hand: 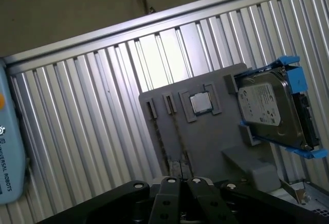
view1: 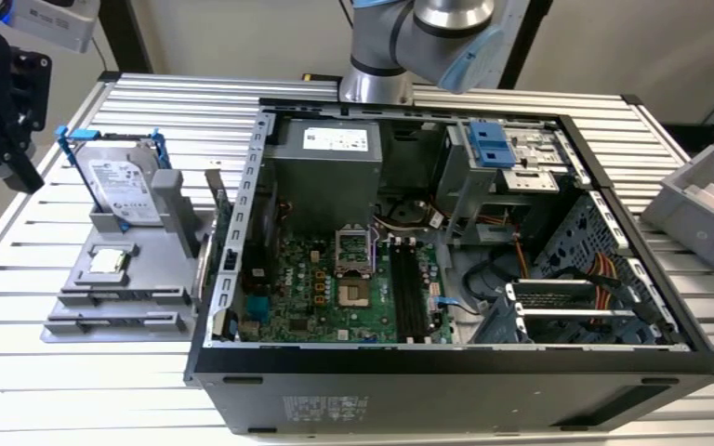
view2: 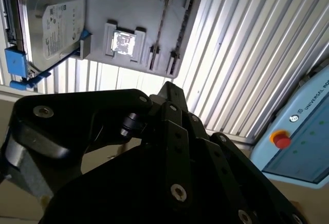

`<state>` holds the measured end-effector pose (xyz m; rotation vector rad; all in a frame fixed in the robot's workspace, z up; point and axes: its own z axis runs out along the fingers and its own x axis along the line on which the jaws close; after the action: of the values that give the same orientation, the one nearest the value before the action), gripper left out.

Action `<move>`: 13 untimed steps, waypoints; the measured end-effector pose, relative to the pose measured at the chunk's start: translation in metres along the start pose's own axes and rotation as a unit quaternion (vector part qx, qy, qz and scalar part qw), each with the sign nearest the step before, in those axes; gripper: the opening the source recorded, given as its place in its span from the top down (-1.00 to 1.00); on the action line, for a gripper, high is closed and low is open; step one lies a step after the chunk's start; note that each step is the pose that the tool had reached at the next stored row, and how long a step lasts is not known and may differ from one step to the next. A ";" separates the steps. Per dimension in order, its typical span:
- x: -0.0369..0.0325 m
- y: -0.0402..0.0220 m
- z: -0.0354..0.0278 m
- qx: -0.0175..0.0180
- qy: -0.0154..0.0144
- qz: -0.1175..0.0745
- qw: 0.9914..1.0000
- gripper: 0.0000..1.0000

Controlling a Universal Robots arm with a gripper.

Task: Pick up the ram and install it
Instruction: 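Pick up the ram and move it above insertion slot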

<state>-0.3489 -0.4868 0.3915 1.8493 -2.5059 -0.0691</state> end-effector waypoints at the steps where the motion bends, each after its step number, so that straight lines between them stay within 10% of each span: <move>1: 0.0000 0.0000 0.0000 0.000 0.001 0.000 1.000 1.00; 13: 0.0000 0.0000 0.0000 0.003 0.007 0.000 1.000 1.00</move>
<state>-0.3489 -0.4868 0.3915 1.8445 -2.5004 -0.0473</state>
